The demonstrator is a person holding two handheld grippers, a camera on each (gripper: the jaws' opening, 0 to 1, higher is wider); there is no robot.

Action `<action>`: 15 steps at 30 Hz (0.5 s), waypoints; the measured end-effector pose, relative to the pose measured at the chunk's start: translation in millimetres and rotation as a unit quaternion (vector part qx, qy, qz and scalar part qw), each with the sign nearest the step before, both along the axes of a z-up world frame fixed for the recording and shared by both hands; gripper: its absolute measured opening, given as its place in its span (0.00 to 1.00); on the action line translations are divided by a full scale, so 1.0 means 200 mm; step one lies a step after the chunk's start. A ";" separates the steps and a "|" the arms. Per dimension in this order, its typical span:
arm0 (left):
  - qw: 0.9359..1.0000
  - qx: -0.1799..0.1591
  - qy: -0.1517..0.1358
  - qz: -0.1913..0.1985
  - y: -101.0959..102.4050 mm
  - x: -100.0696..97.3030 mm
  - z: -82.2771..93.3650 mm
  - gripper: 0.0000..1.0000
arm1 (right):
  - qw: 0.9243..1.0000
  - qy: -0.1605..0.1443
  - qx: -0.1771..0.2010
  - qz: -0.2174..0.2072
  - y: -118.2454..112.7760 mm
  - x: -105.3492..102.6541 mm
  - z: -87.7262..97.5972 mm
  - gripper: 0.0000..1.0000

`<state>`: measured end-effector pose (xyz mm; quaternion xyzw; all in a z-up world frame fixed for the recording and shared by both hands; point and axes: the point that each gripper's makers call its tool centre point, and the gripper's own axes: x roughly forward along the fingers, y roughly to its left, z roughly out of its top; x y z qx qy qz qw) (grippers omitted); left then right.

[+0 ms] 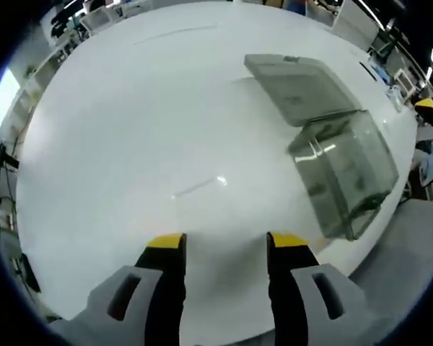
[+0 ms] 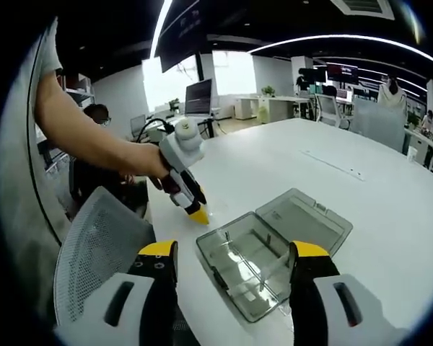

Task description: Insert the divider into the dual guide fixture by aligning both edges with the guide slots and pushing it downward to the bottom, including one-sided entry, uneven engagement, binding, and posture correction.

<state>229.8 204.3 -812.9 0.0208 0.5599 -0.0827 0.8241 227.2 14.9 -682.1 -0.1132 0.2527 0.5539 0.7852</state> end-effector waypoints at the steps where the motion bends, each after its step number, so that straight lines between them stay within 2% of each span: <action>1: 1.000 0.003 -0.001 -0.002 0.00 0.00 0.00 0.43 | 1.000 0.000 -0.001 -0.001 0.00 0.00 0.00 0.60; 8: 1.000 0.030 -0.005 -0.008 0.02 0.01 -0.01 0.38 | 1.000 0.000 -0.002 0.000 0.00 0.00 0.00 0.59; 15: 0.999 0.034 -0.006 -0.006 0.01 0.02 -0.01 0.39 | 1.000 -0.001 -0.002 -0.002 -0.01 0.01 0.00 0.59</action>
